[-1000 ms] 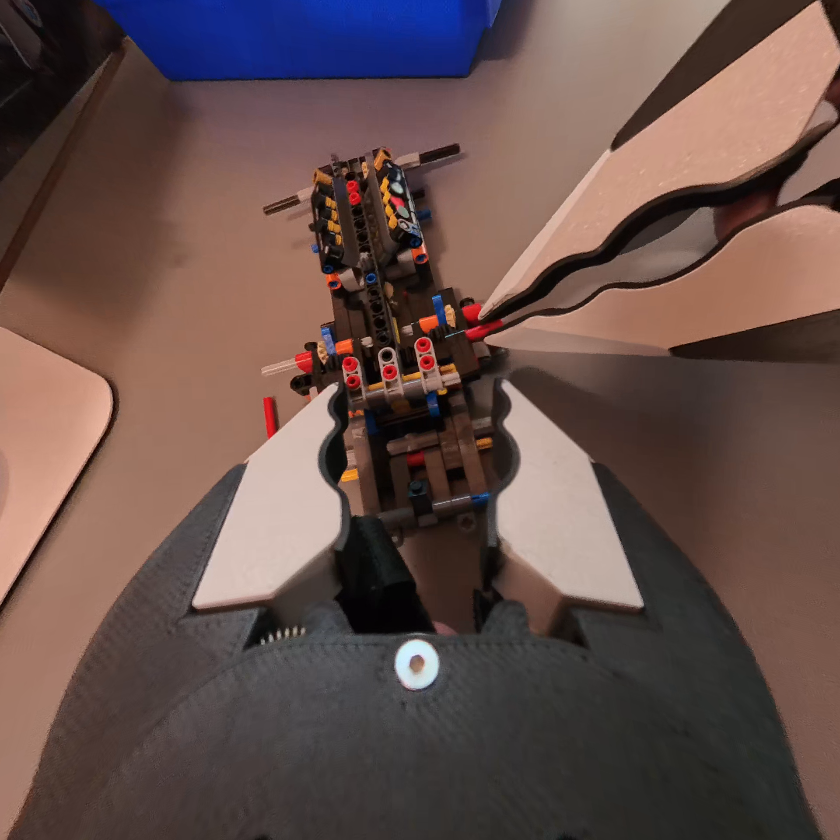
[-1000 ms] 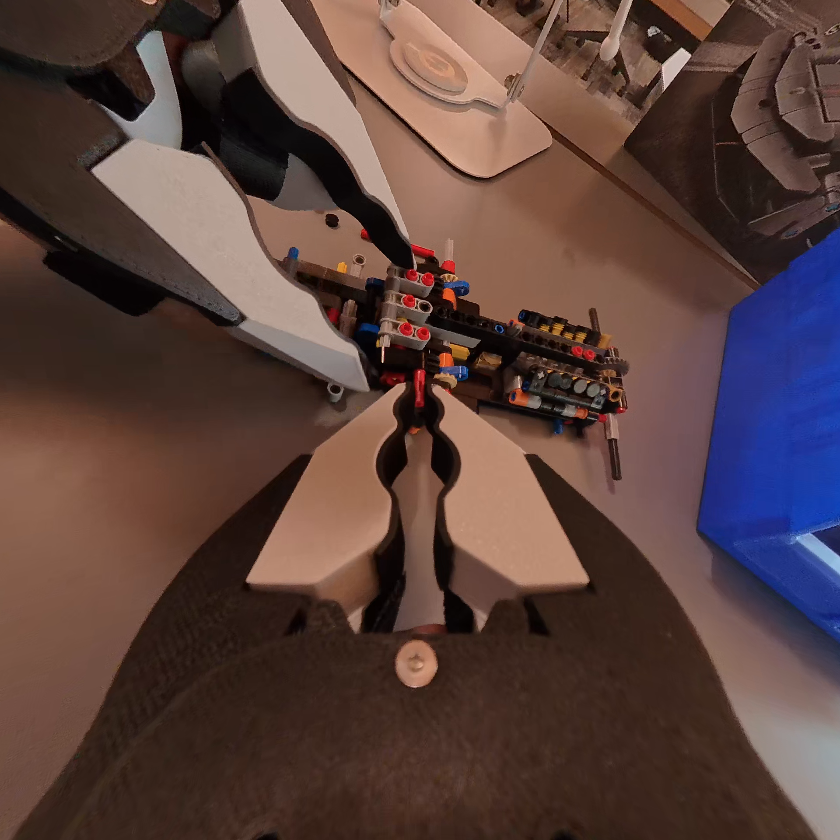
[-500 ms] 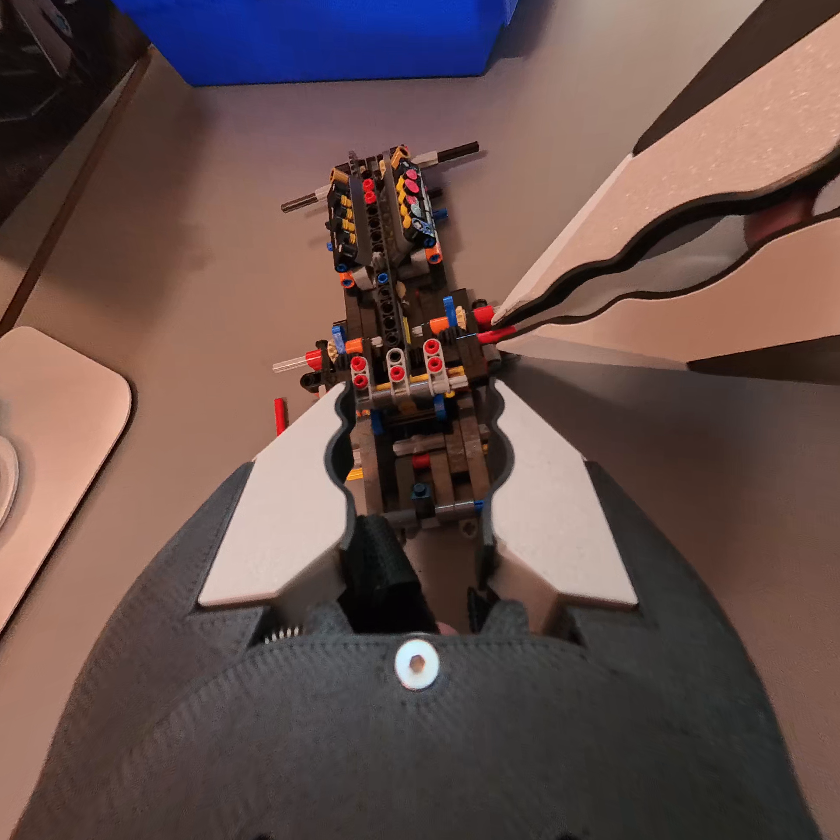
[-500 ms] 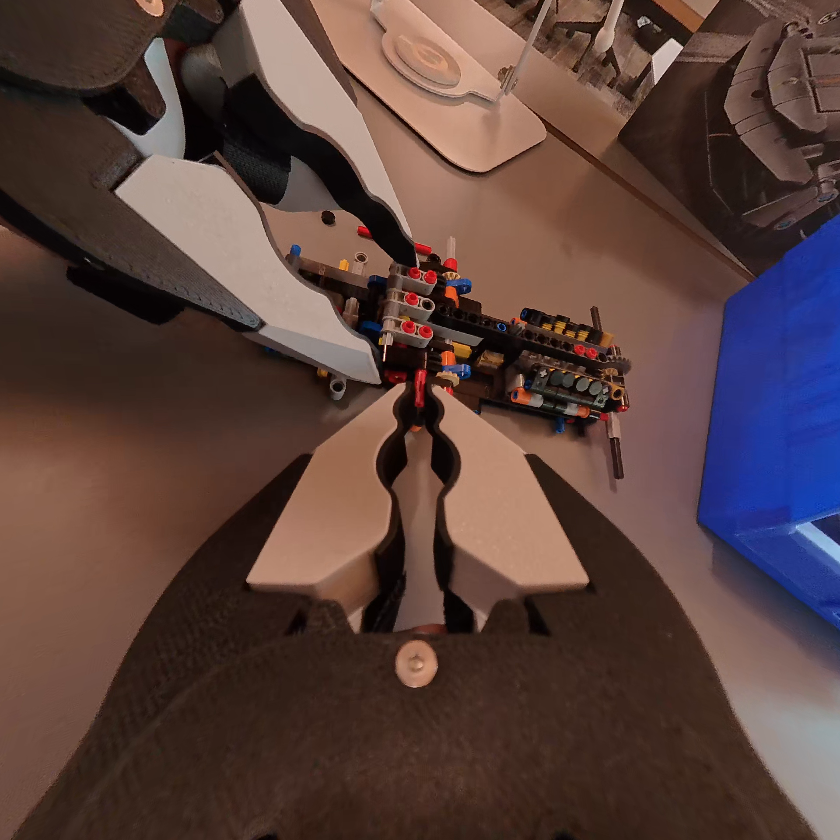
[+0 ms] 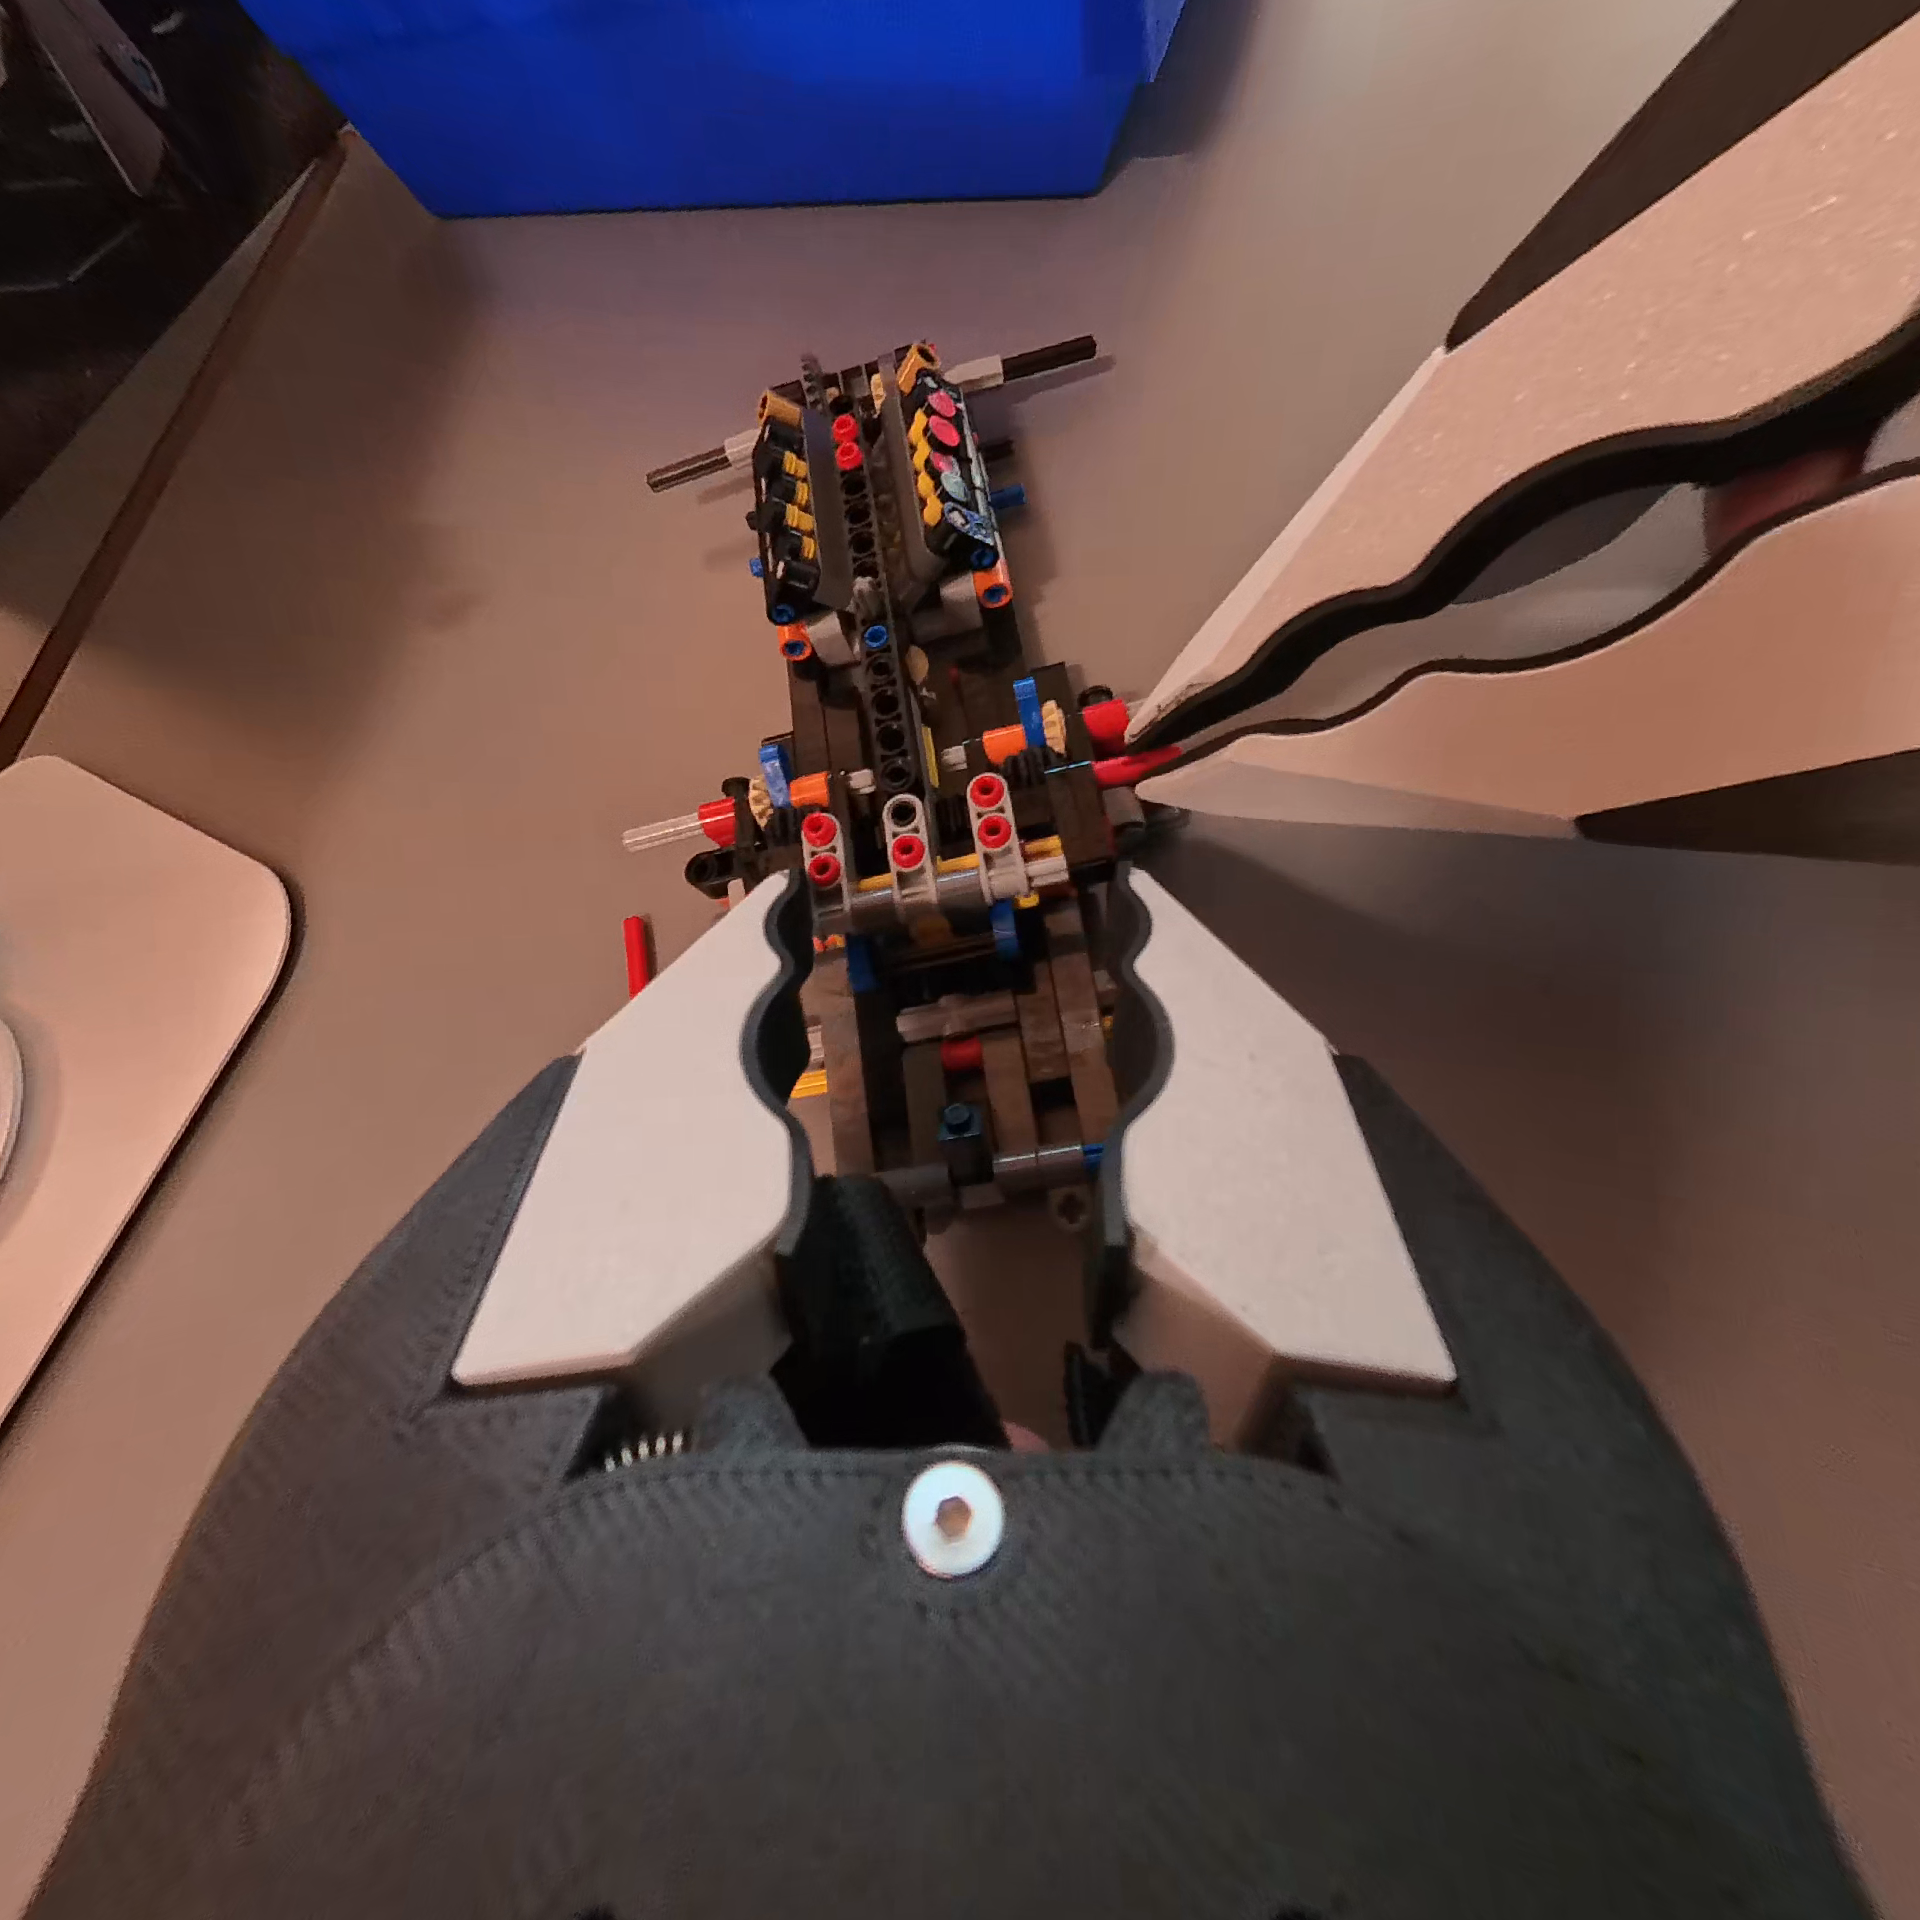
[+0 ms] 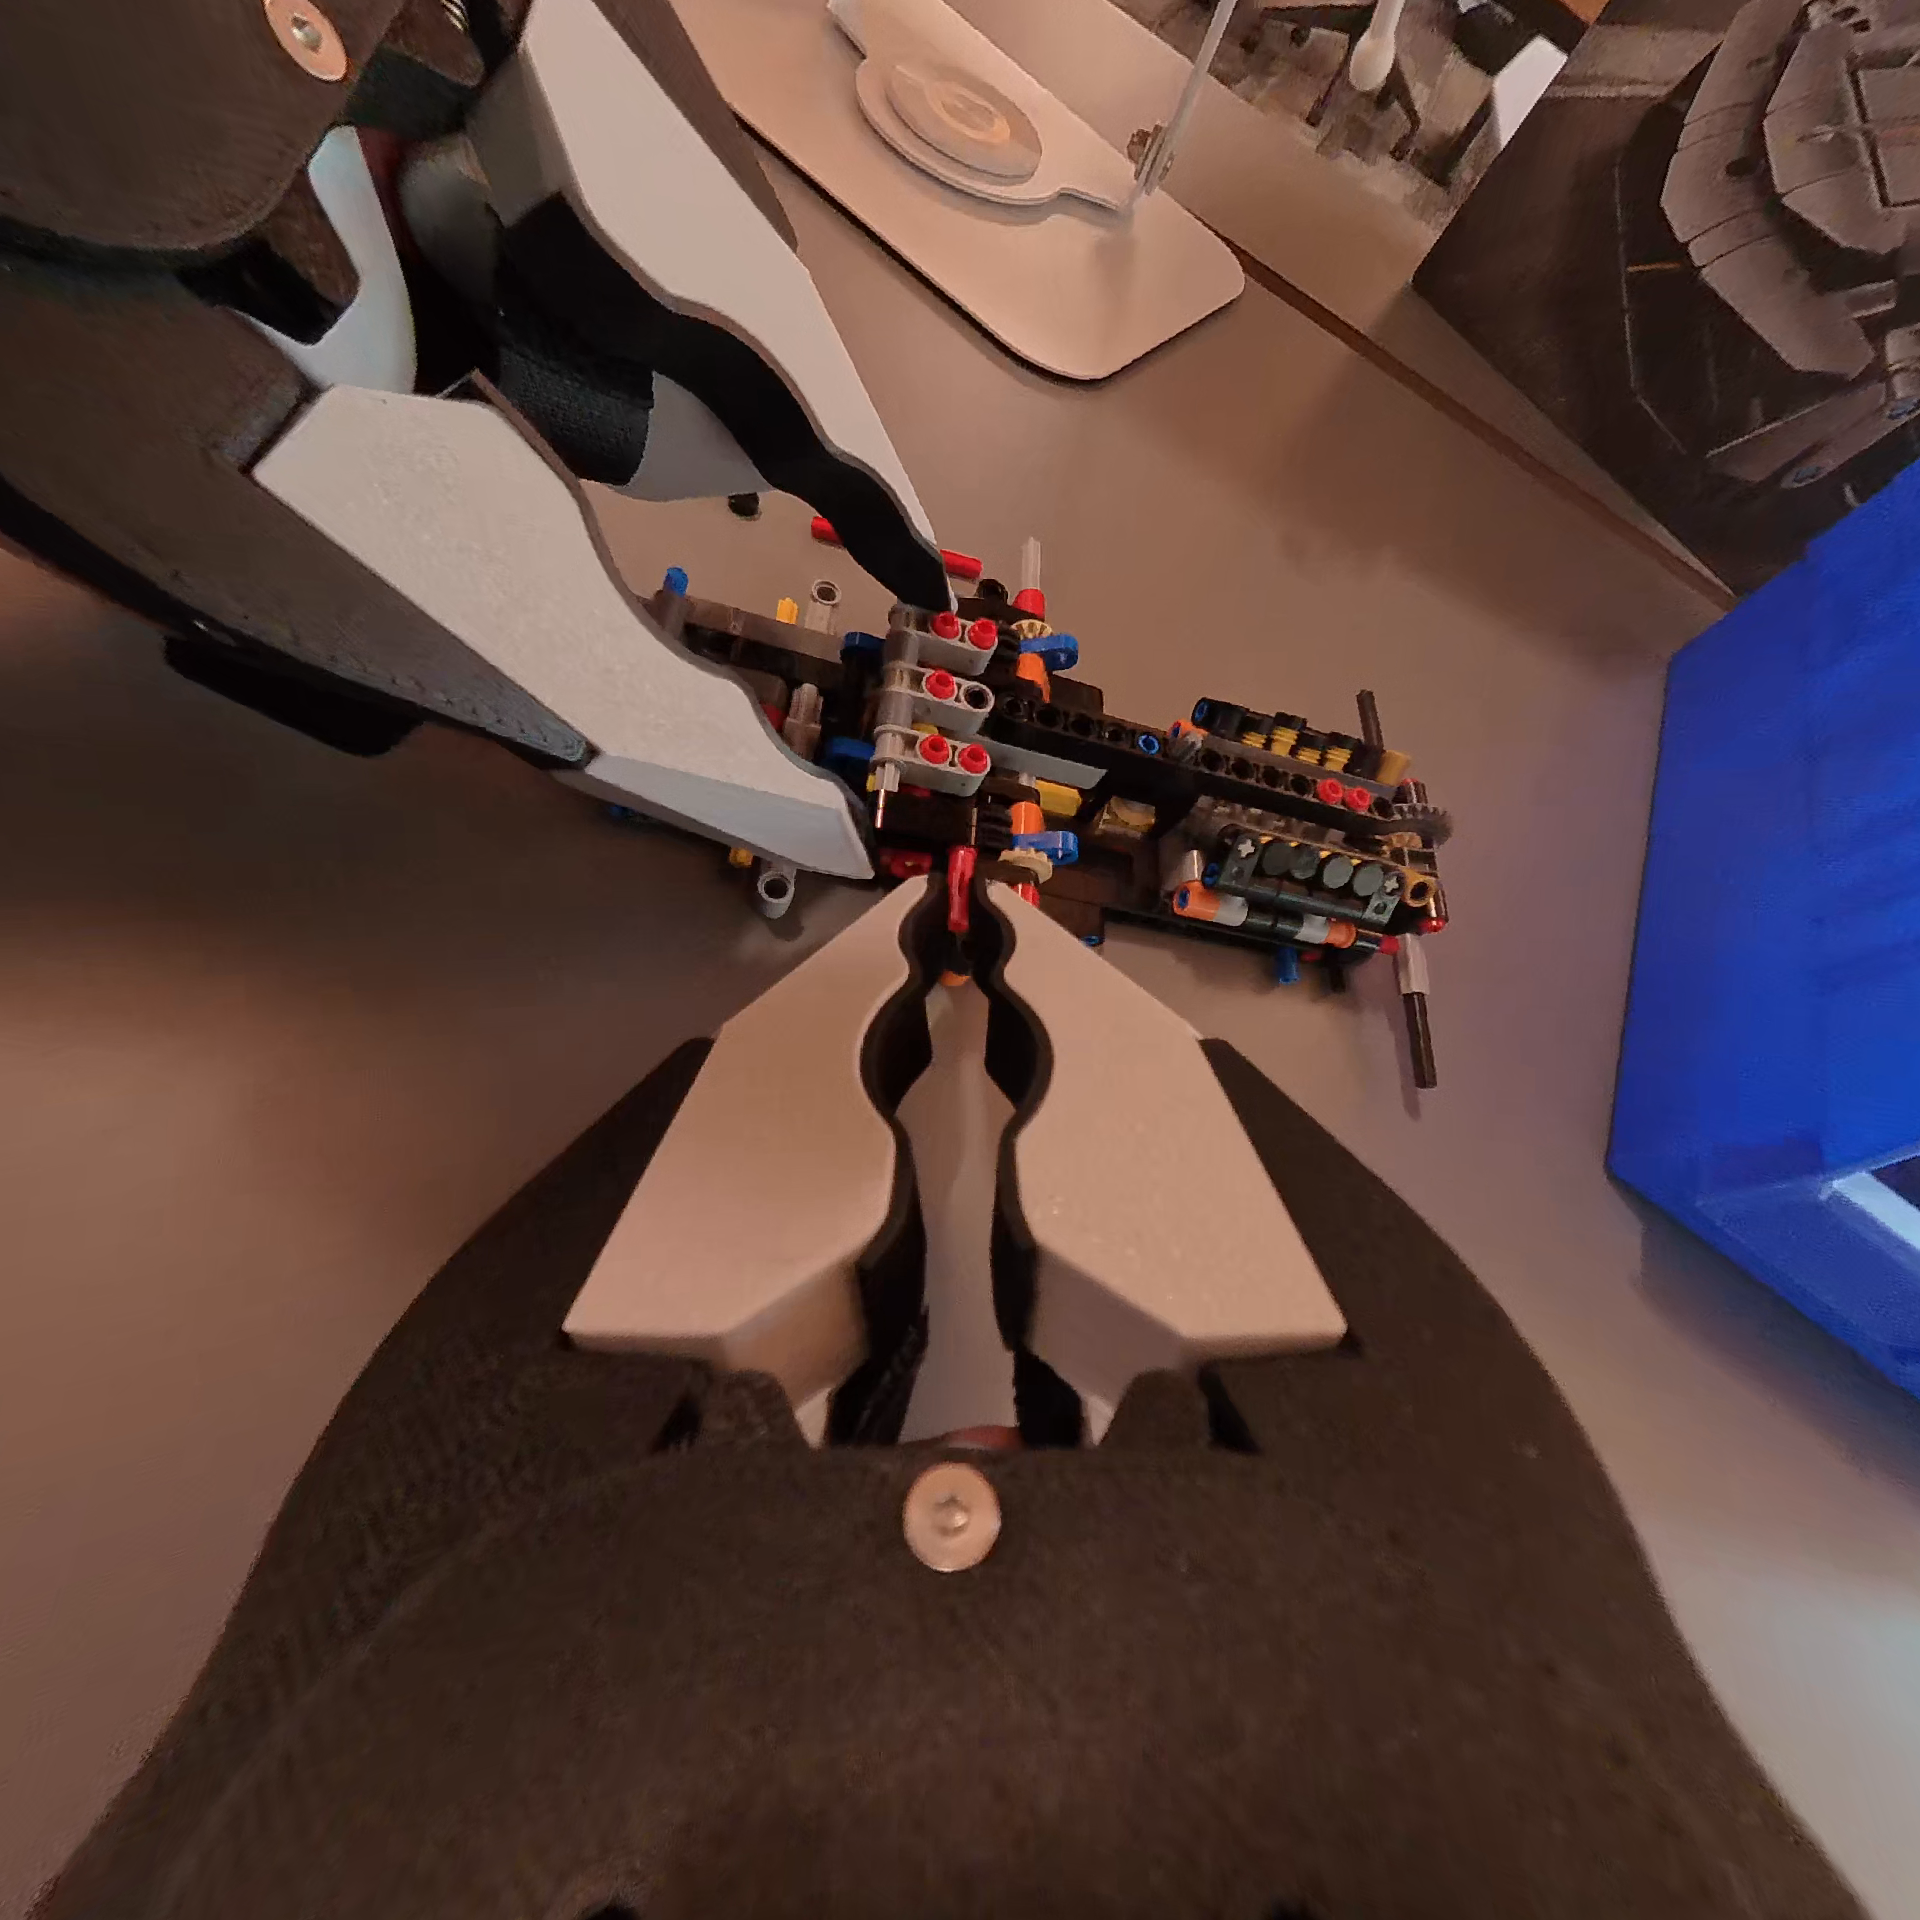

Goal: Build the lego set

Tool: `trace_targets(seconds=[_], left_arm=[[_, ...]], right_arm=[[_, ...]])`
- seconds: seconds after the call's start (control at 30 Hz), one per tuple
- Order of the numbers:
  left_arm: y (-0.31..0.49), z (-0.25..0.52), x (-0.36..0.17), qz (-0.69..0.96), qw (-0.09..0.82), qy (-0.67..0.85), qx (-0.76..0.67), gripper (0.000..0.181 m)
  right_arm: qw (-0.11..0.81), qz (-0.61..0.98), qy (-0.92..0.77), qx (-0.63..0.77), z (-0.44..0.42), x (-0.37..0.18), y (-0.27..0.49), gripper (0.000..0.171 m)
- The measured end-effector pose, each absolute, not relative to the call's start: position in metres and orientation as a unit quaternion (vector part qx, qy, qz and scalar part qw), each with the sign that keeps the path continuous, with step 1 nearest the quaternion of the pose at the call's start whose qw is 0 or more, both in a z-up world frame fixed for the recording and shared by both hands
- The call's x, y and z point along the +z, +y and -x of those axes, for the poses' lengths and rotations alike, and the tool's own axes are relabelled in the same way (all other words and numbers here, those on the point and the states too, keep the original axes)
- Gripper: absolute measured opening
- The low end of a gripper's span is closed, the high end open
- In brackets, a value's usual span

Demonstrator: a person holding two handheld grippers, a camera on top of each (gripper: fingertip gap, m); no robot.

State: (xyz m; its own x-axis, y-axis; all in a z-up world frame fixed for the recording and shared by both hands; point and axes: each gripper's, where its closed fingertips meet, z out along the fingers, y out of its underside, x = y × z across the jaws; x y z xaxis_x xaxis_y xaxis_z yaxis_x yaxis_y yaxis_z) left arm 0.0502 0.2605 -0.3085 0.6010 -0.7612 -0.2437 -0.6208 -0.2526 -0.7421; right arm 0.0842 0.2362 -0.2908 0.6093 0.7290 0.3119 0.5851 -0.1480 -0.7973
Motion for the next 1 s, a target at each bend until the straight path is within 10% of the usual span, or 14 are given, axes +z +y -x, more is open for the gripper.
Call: trace_targets(seconds=[1.0], left_arm=[[0.2527,-0.0573,-0.3028,0.782,0.426,0.444,-0.098,0.055]], right_arm=[[0.385,0.803,-0.434,0.134,-0.0823,-0.2867,0.2369,0.0]])
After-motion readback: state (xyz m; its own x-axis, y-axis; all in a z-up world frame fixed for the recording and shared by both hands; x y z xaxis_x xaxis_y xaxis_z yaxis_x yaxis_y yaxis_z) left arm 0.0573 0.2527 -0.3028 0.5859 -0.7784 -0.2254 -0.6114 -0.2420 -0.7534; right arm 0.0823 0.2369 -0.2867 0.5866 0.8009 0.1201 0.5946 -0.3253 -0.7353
